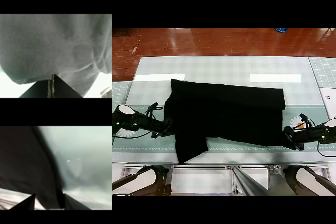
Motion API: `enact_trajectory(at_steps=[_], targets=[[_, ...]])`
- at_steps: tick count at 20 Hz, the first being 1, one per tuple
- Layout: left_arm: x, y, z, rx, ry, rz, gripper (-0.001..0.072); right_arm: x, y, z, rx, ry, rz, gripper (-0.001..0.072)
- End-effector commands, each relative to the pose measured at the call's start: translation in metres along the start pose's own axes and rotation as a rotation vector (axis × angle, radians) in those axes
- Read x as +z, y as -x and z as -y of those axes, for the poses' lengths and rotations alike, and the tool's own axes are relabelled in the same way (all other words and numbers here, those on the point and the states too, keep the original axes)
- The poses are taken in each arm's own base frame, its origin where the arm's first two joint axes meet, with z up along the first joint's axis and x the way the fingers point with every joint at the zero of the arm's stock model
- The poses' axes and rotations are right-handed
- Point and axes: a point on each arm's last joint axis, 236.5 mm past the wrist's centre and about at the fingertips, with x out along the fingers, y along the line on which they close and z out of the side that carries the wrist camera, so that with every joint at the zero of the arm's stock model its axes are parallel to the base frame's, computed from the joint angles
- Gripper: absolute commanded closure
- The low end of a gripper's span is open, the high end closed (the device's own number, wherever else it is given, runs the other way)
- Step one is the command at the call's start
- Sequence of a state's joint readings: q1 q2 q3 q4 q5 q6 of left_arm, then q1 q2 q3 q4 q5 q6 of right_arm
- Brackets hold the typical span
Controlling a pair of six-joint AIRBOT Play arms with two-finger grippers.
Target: Fold the shirts.
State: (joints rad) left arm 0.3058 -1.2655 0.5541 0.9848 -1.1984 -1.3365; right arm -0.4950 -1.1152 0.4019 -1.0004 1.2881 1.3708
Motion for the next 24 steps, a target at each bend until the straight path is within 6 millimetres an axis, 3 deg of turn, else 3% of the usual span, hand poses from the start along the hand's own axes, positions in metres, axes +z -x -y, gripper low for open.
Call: enact_trajectory(at_steps=[1,2,3,7,11,13,15,19,24], targets=[[0.007,0.0,0.007,-0.028,0.012,0.028,0.069,0.024,-0.01,-0.018,0.108,0.006,0.055,0.0331],[0.008,0.001,0.007,-0.027,0.011,0.03,0.069,0.026,-0.009,-0.026,0.14,0.04,0.062,0.0482],[0.011,0.004,0.008,-0.028,0.006,0.04,0.069,0.026,-0.007,-0.036,0.181,0.104,0.072,0.0682],[0.039,0.042,0.042,-0.074,-0.09,0.102,0.0691,0.034,0.019,-0.063,0.235,0.213,0.084,0.068],[0.096,0.105,0.103,-0.177,-0.184,0.297,0.0691,0.074,0.065,-0.092,0.233,0.27,0.228,0.068],[0.122,0.122,0.122,-0.189,-0.221,0.359,0.0692,0.096,0.086,-0.107,0.245,0.3,0.296,0.068],[0.146,0.122,0.137,-0.196,-0.225,0.358,0.0692,0.116,0.1,-0.126,0.299,0.336,0.339,0.068],[0.191,0.1,0.172,-0.224,-0.242,0.316,0.0692,0.154,0.105,-0.133,0.337,0.312,0.353,0.068],[0.236,0.075,0.18,-0.236,-0.168,0.289,0.0692,0.198,0.104,-0.133,0.357,0.28,0.375,0.068]])
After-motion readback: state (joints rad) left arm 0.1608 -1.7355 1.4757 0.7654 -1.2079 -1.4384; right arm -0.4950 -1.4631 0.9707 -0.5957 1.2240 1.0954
